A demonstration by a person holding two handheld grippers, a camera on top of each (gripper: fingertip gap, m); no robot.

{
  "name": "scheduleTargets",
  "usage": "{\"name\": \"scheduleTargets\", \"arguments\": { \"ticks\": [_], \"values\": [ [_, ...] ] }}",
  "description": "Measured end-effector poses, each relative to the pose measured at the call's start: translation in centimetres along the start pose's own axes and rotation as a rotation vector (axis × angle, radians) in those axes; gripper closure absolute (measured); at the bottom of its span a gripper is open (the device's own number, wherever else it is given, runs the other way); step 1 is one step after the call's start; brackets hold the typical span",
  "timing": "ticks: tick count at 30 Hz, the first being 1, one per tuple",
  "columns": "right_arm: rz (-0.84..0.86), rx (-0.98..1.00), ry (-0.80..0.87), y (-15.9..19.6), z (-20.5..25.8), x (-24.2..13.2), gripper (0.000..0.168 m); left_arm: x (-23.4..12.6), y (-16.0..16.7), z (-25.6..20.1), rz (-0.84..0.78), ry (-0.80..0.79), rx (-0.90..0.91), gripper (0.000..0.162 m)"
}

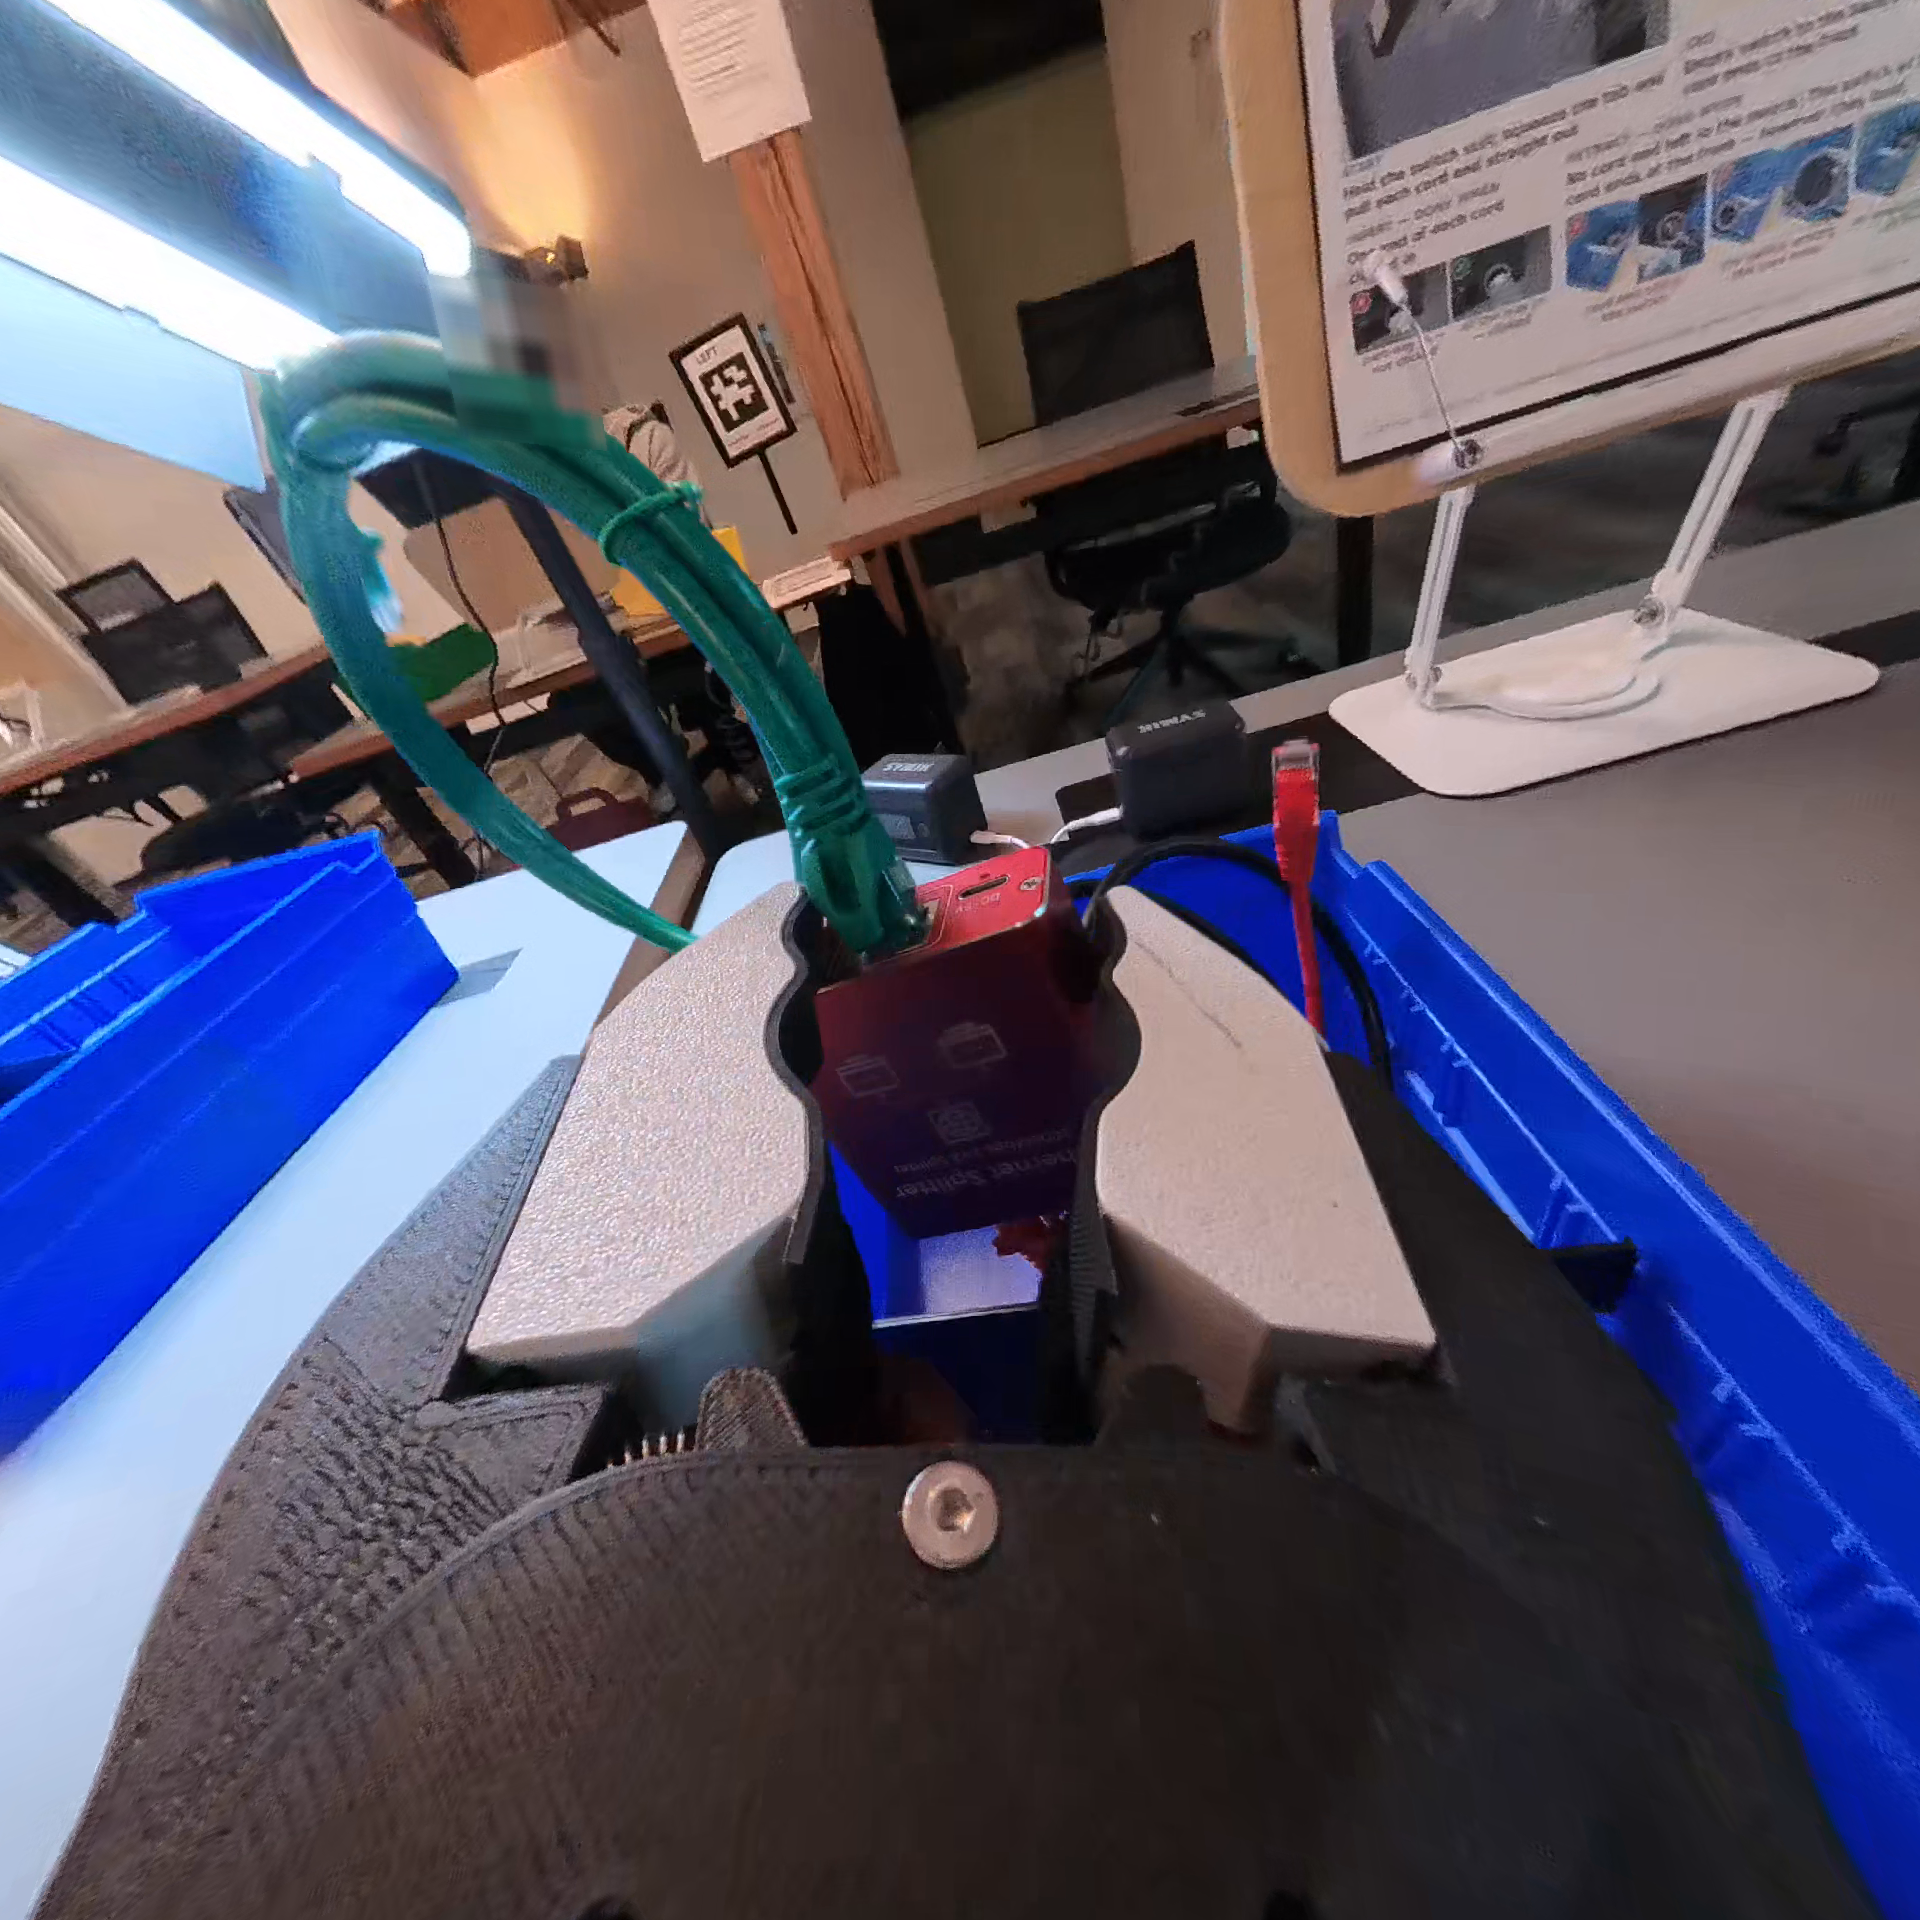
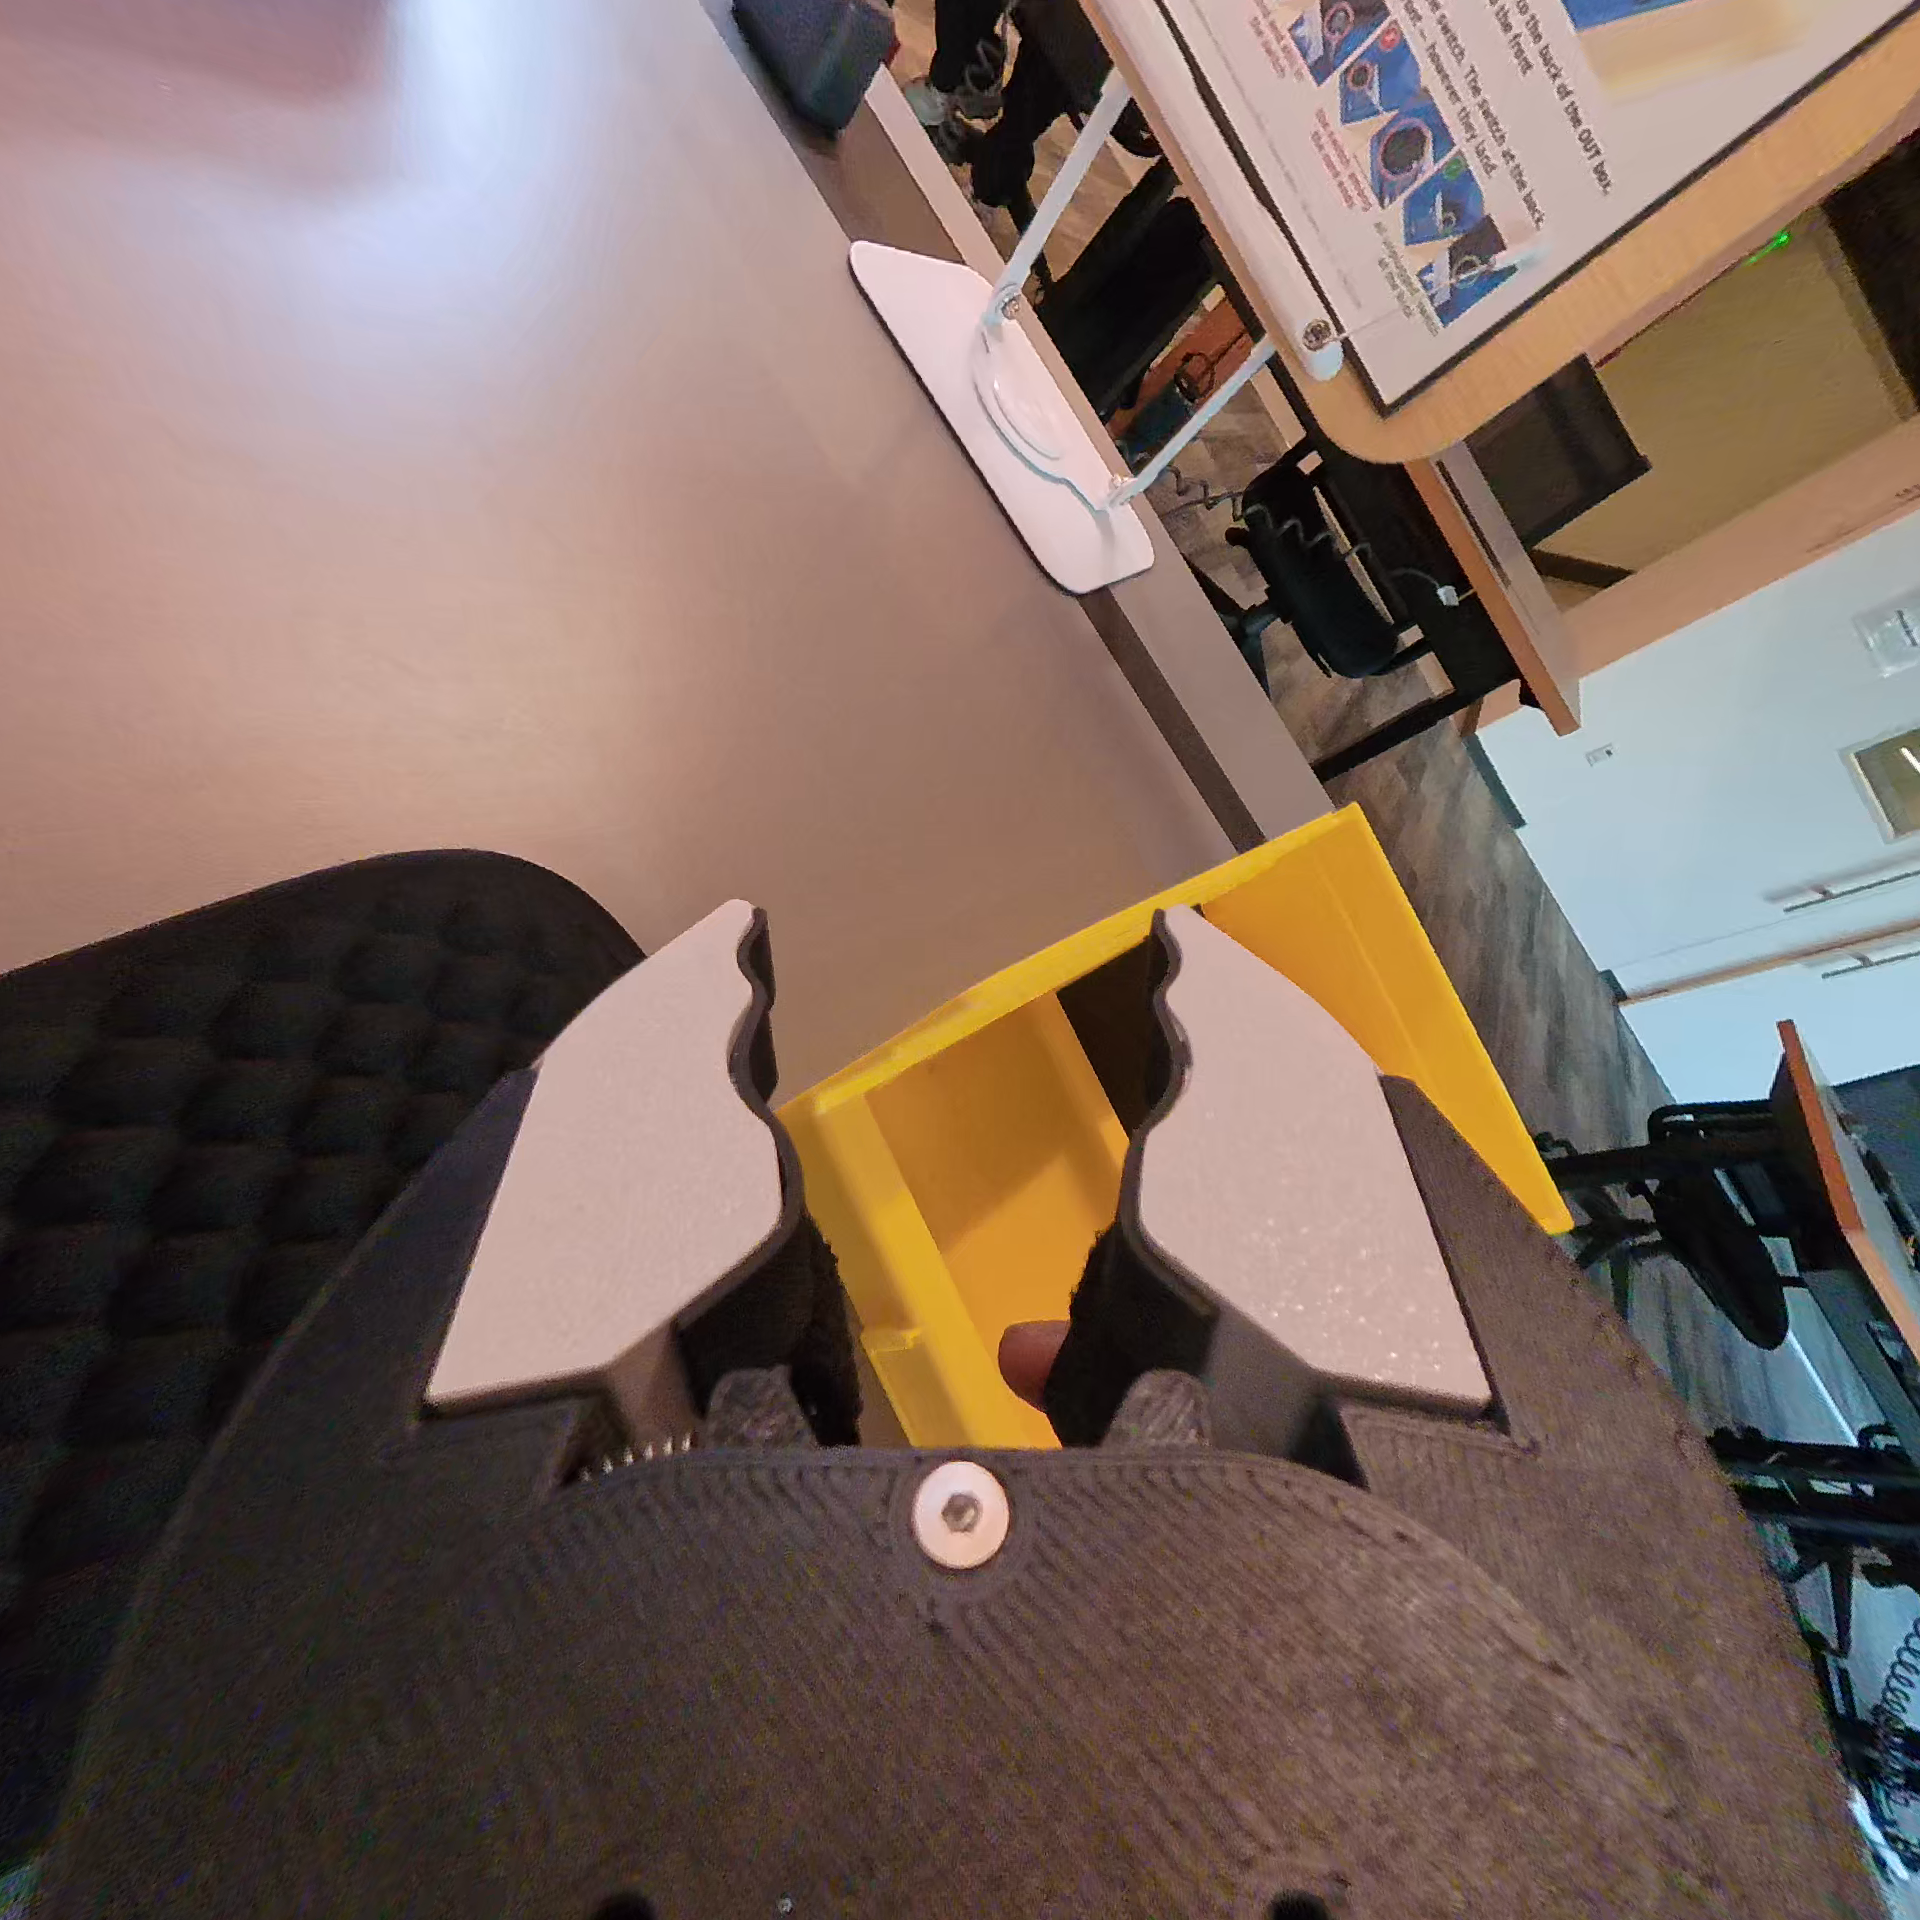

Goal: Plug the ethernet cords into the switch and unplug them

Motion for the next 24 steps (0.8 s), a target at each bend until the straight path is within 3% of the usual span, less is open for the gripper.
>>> {"name": "scheduleTargets", "arguments": {
  "ticks": [11,18,24],
  "values": [
    [0.001,-0.032,-0.007,-0.3,0.4,0.1,0.102,-0.8,-3.4,-0.8,-0.148,-0.004,0.072,0.114],
    [-0.025,-0.012,-0.007,-0.7,0.5,0.0,0.102,-1.6,-10.7,-1.6,-0.336,0.026,0.169,0.115],
    [-0.034,-0.011,-0.013,-1.0,0.8,-0.1,0.102,-3.3,-18.6,-4.9,-0.523,0.102,0.279,0.115]
  ]
}}
Point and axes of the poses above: each gripper's, where its closed fingertips meet, x out along the fingers, y out of its underside, z = x × y across the jaws, the point moved 2 cm from there along -x, back along the fingers, and after that the axes turned 13 degrees about -z, right-handed, at the moved point
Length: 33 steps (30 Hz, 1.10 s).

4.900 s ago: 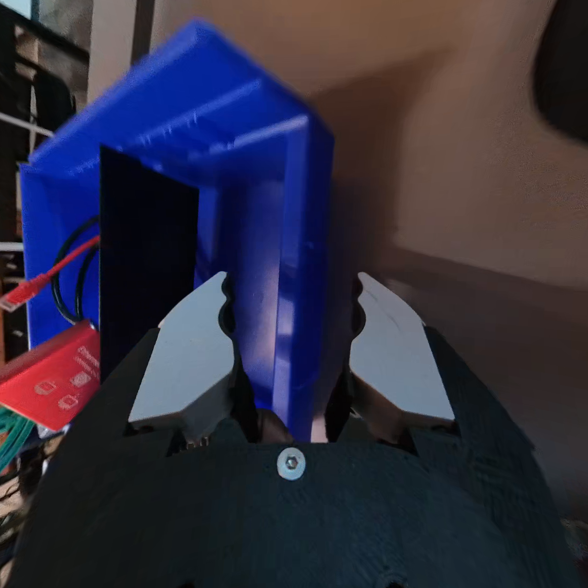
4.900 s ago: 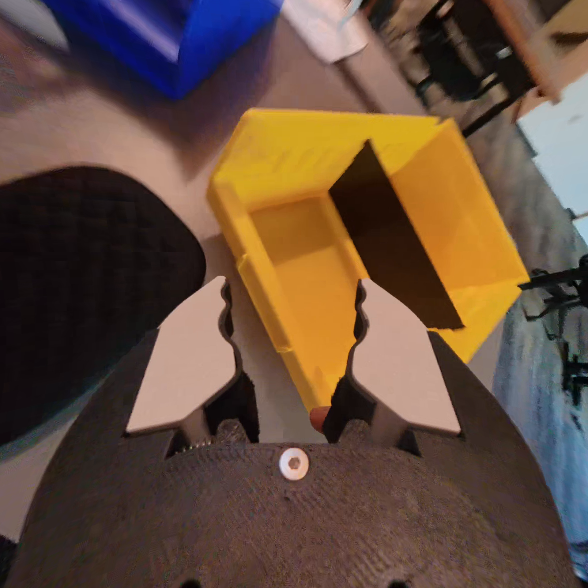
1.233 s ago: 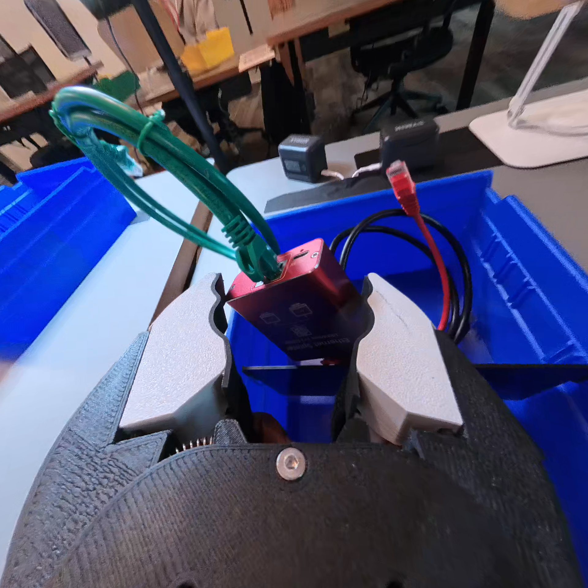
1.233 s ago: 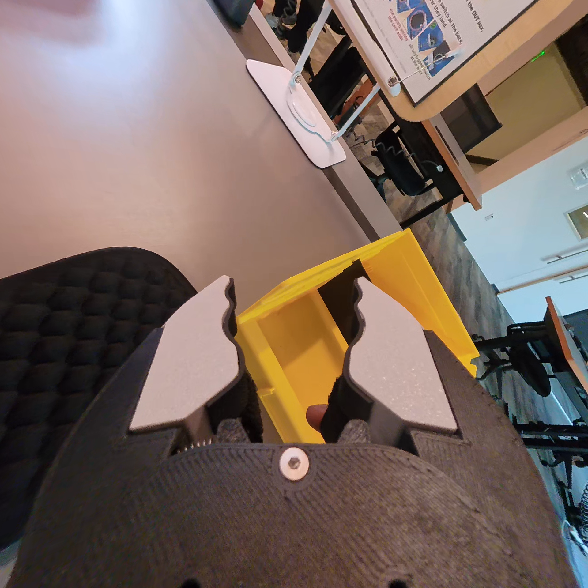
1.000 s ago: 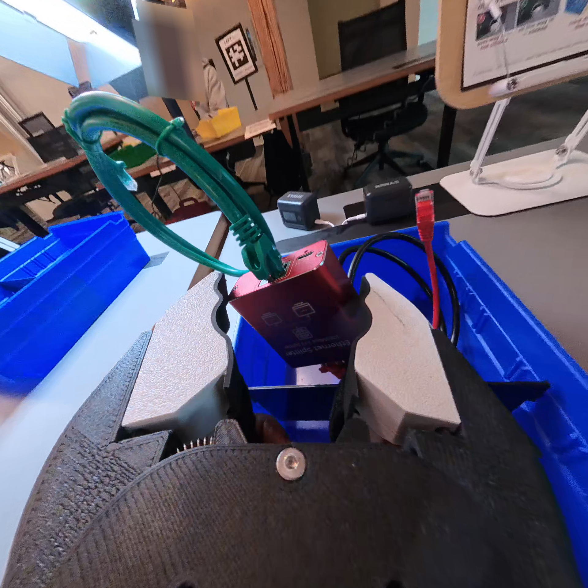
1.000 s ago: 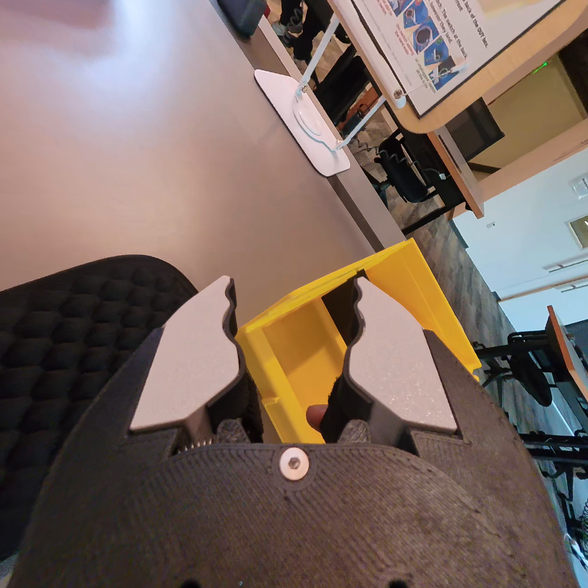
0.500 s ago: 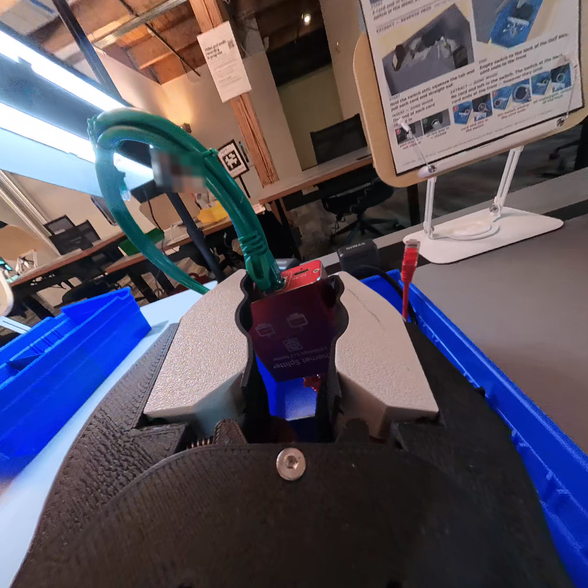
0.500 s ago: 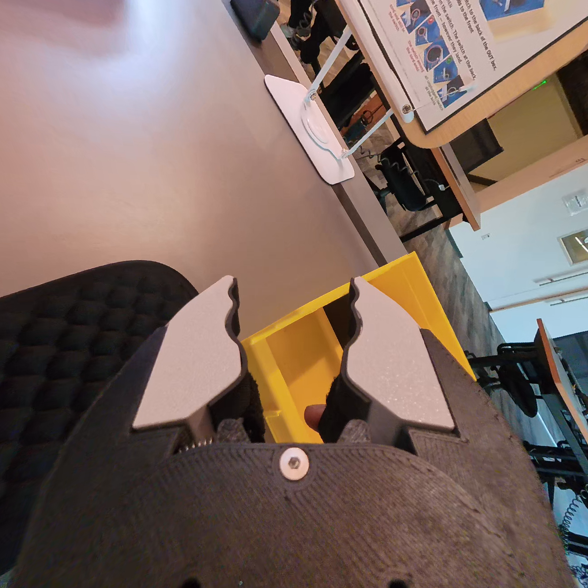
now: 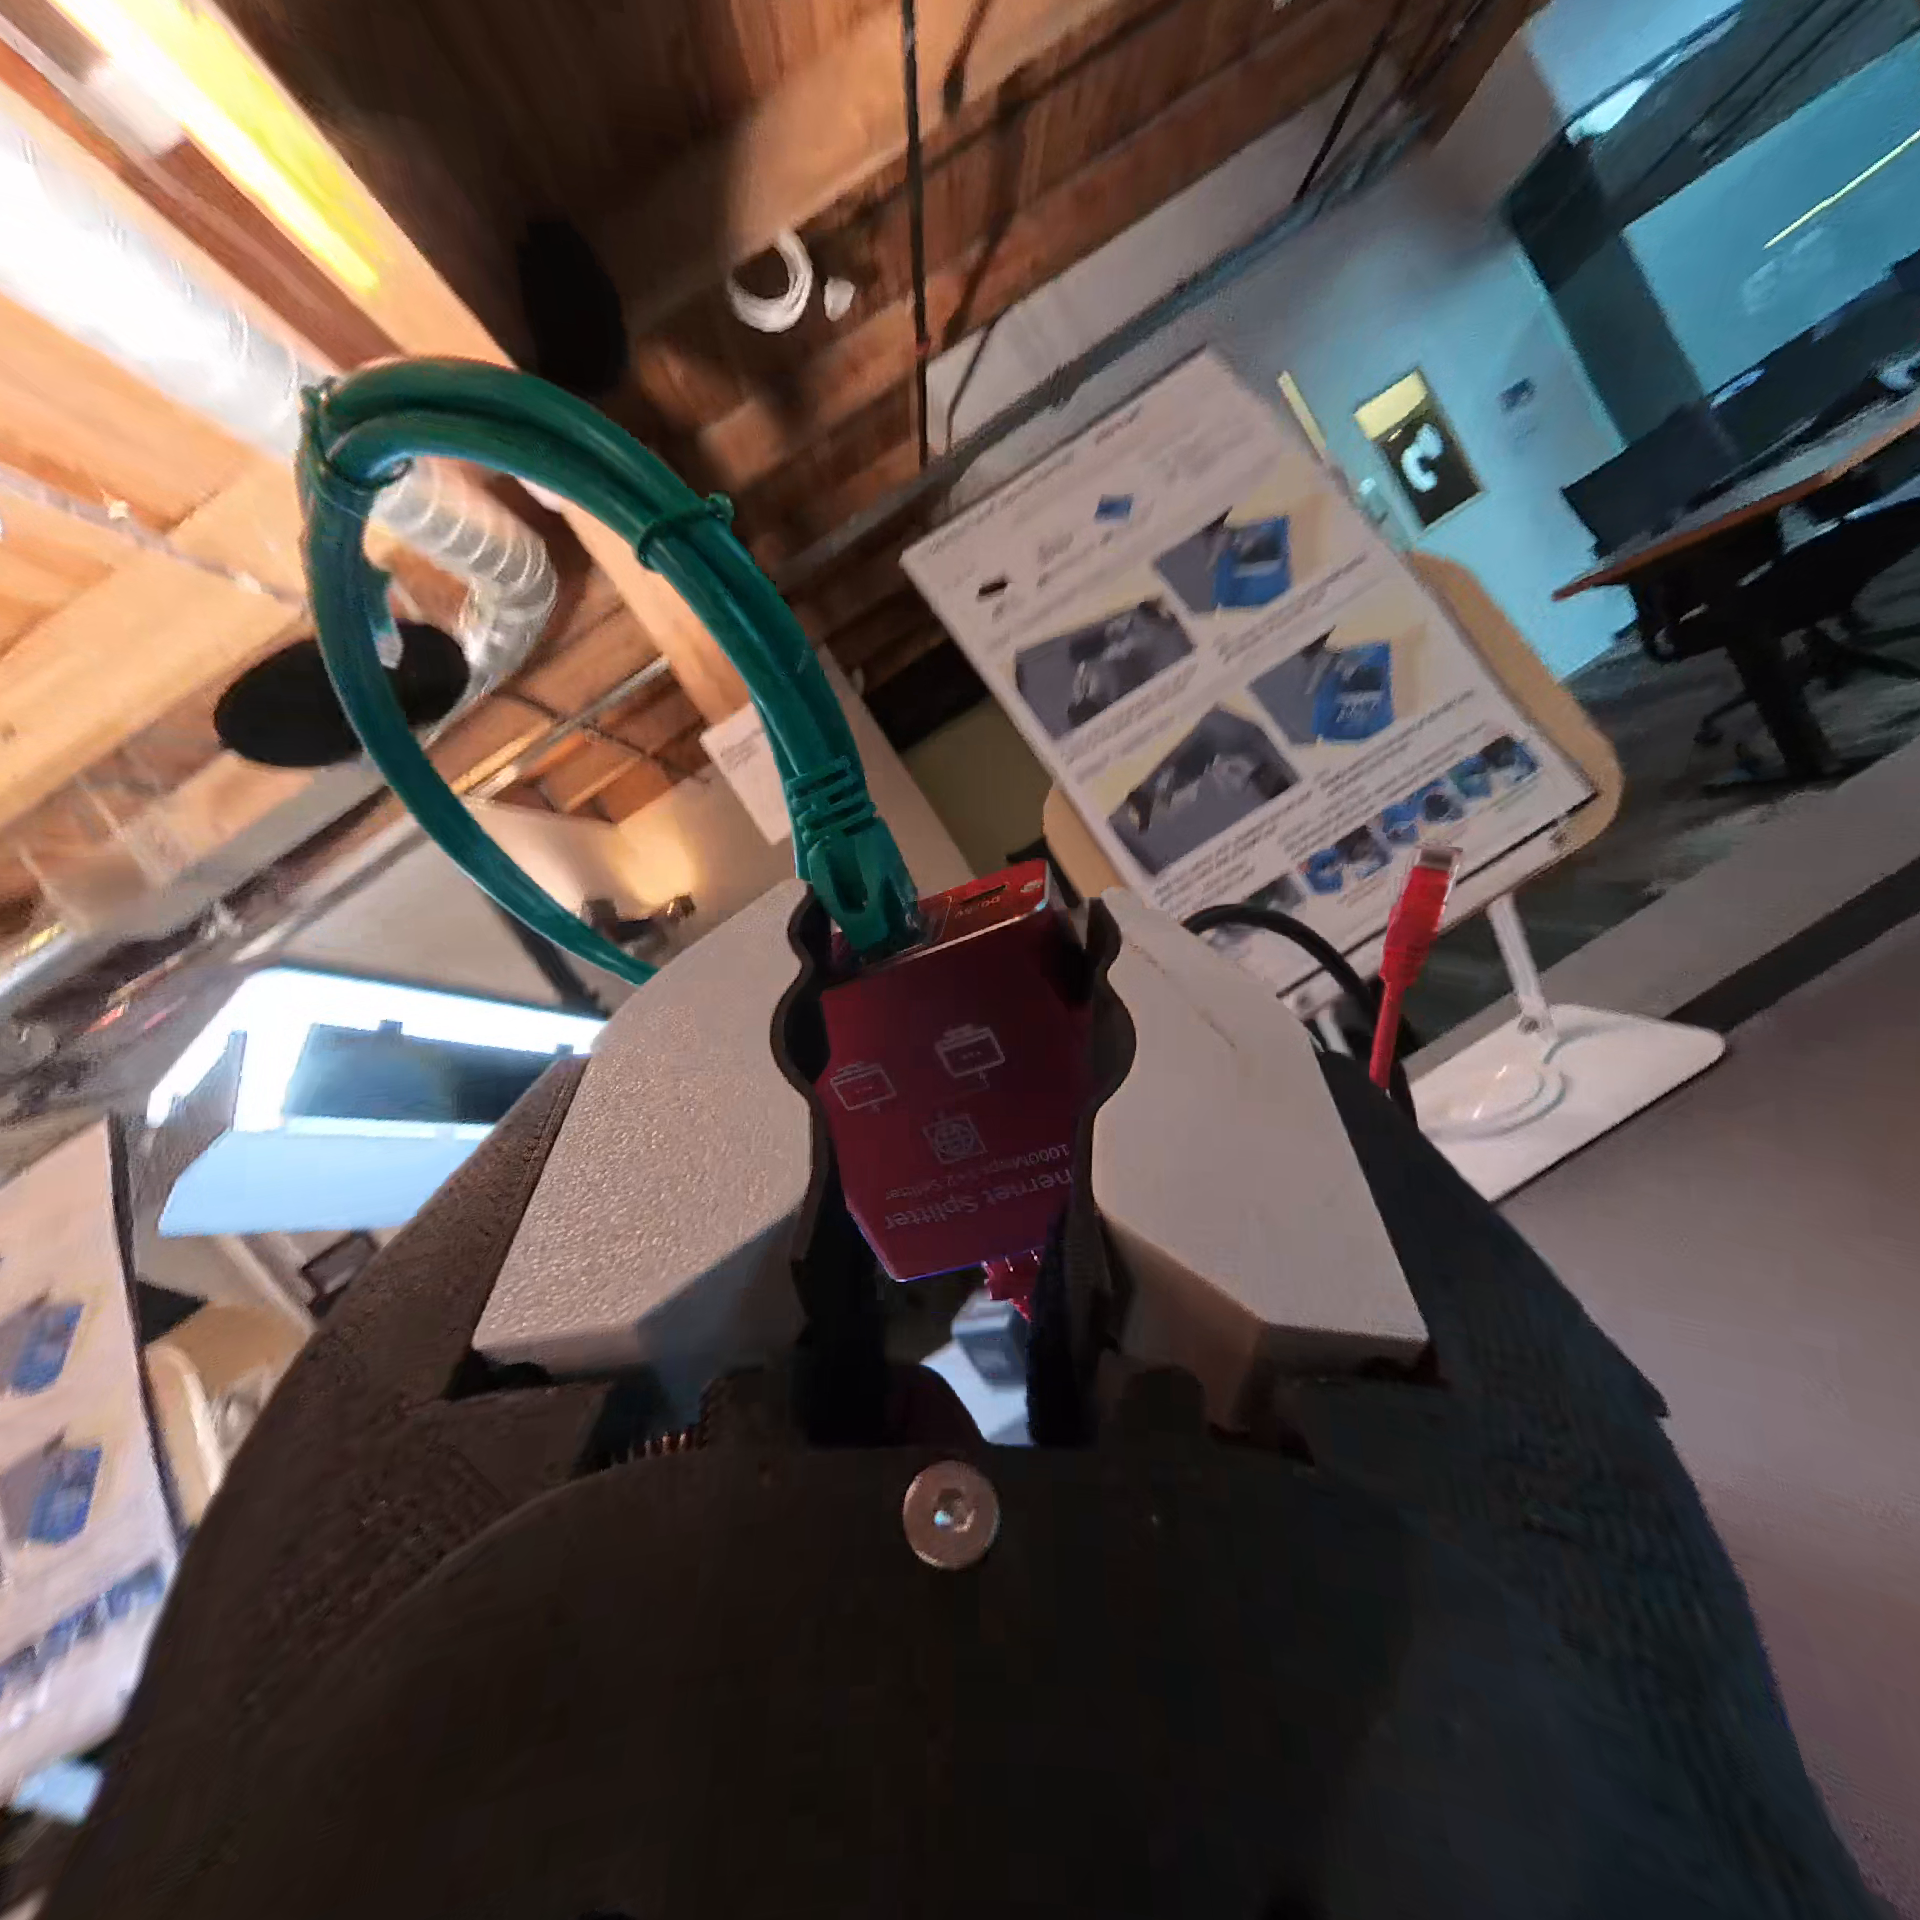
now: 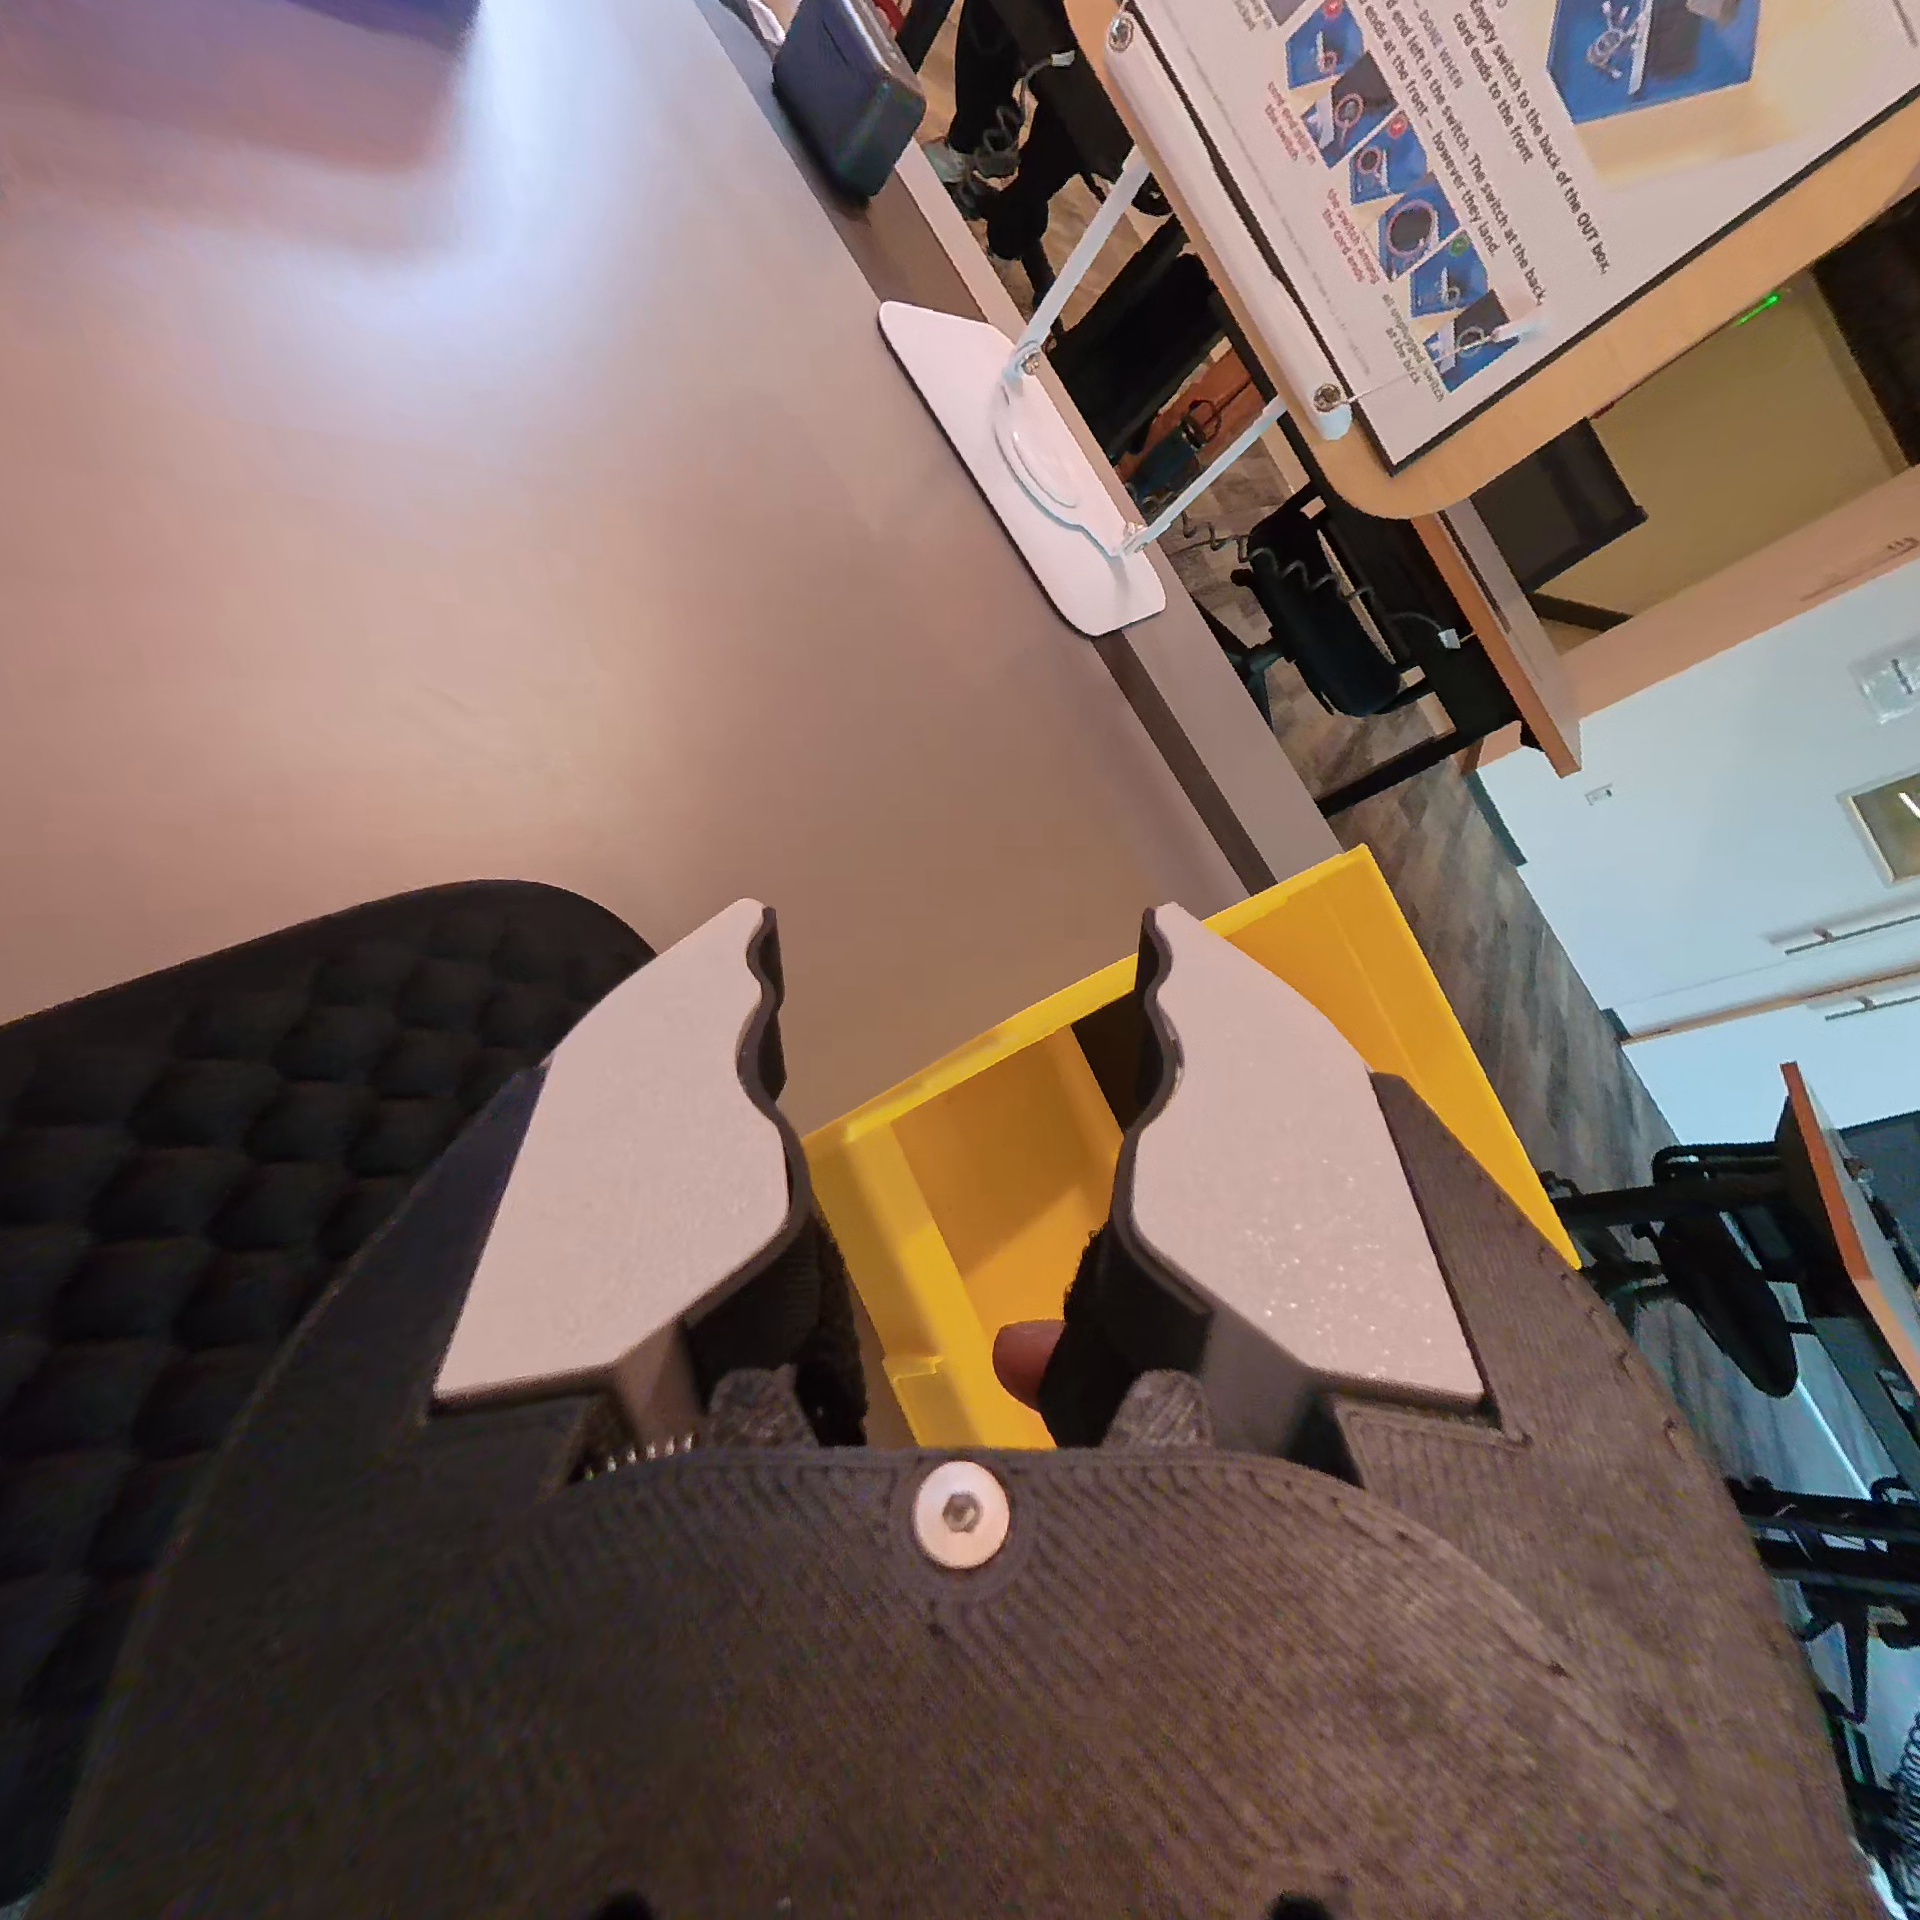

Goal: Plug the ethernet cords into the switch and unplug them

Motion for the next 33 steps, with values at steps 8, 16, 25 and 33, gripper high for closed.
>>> {"name": "scheduleTargets", "arguments": {
  "ticks": [8,16,25,33],
  "values": [
    [-0.064,0.035,-0.031,-1.3,0.6,0.0,0.102,0.6,-5.0,-9.7,-0.031,0.314,0.075,0.115],
    [-0.227,0.097,-0.115,-5.0,2.4,0.8,0.103,-1.1,-3.2,-20.2,0.01,0.537,0.198,0.115],
    [-0.572,0.418,-0.255,-13.2,6.1,3.3,0.116,-2.8,-2.5,-28.3,-0.026,0.623,0.349,0.115],
    [-0.655,0.769,-0.339,-15.6,6.9,5.4,0.143,-3.3,-2.2,-30.8,-0.038,0.637,0.434,0.115]
  ]
}}
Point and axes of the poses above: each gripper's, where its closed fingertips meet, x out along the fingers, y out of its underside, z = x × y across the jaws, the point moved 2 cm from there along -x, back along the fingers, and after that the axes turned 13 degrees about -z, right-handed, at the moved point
